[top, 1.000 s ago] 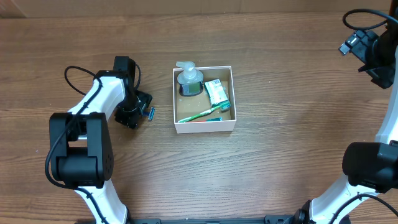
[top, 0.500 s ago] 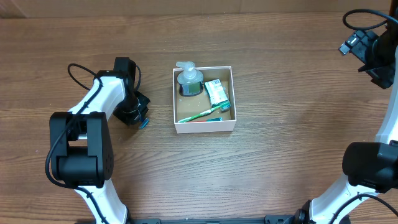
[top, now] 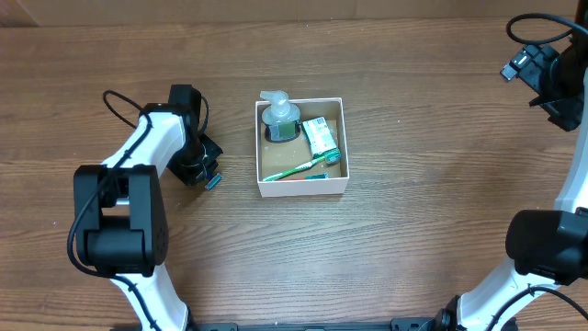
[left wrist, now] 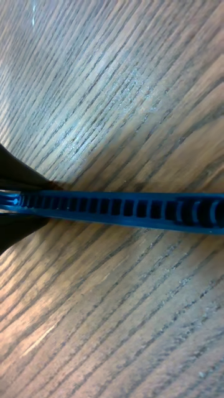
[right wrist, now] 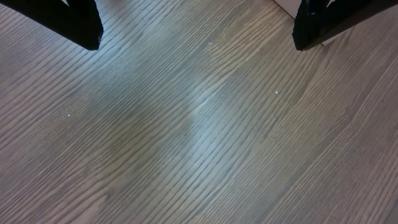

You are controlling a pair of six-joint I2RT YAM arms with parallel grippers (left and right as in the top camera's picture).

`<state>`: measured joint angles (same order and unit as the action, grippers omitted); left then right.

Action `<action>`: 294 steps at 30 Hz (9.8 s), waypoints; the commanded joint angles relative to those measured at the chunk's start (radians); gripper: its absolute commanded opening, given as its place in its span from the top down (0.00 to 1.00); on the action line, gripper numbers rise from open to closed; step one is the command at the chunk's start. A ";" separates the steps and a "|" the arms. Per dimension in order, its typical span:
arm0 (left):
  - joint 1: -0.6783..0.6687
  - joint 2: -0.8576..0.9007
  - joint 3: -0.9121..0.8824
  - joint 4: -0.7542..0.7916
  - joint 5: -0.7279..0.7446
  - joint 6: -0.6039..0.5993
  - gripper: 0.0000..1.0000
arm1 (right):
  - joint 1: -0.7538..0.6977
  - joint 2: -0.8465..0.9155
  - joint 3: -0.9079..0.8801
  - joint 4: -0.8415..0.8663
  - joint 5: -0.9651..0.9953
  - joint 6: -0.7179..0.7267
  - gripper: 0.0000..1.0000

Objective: Pack container

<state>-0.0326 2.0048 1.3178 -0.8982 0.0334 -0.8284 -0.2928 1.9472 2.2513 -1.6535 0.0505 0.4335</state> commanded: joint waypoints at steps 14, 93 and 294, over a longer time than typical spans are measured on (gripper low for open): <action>-0.002 0.041 0.586 -0.468 -0.039 0.301 0.91 | 0.005 -0.011 0.007 0.002 -0.003 0.006 0.00; -0.480 -0.029 0.807 -0.630 0.116 1.018 0.00 | 0.005 -0.011 0.007 0.002 -0.003 0.006 0.00; 0.013 -2.001 -1.313 0.821 -0.023 0.758 0.00 | 0.280 -1.170 -0.778 0.543 -0.109 0.005 0.00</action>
<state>-0.0299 0.0151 0.0116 -0.0795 0.0238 -0.0937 -0.0189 0.8684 1.6760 -1.2690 0.0311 0.4381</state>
